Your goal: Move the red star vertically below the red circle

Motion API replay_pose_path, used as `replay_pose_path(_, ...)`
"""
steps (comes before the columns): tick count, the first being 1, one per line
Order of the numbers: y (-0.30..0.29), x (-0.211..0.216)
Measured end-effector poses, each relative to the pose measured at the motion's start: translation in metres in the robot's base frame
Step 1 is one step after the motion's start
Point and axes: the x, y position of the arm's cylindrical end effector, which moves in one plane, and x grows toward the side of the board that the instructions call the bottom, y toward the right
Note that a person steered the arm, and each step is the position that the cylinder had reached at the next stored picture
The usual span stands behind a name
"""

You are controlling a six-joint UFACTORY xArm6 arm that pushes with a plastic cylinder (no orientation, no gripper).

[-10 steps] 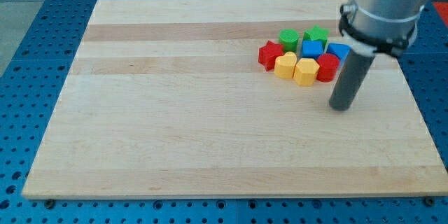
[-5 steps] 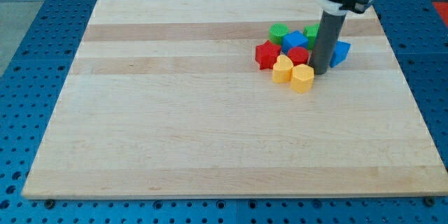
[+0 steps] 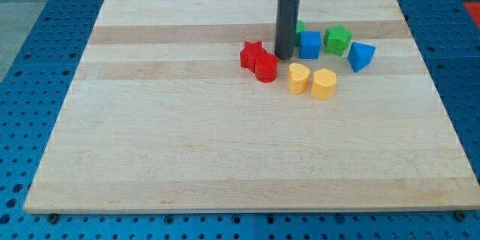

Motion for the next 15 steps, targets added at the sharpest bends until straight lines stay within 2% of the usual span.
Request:
replay_pose_path(1,-0.061,-0.01)
replay_pose_path(2,-0.089,-0.008)
replay_pose_path(3,-0.1,0.017)
replay_pose_path(4,-0.11,-0.02)
replay_pose_path(5,-0.122,0.006)
replay_pose_path(6,-0.123,0.062)
replay_pose_path(7,-0.088,0.074)
replay_pose_path(9,-0.083,0.042)
replay_pose_path(11,-0.079,0.044)
replay_pose_path(13,-0.028,0.109)
replay_pose_path(15,-0.027,0.106)
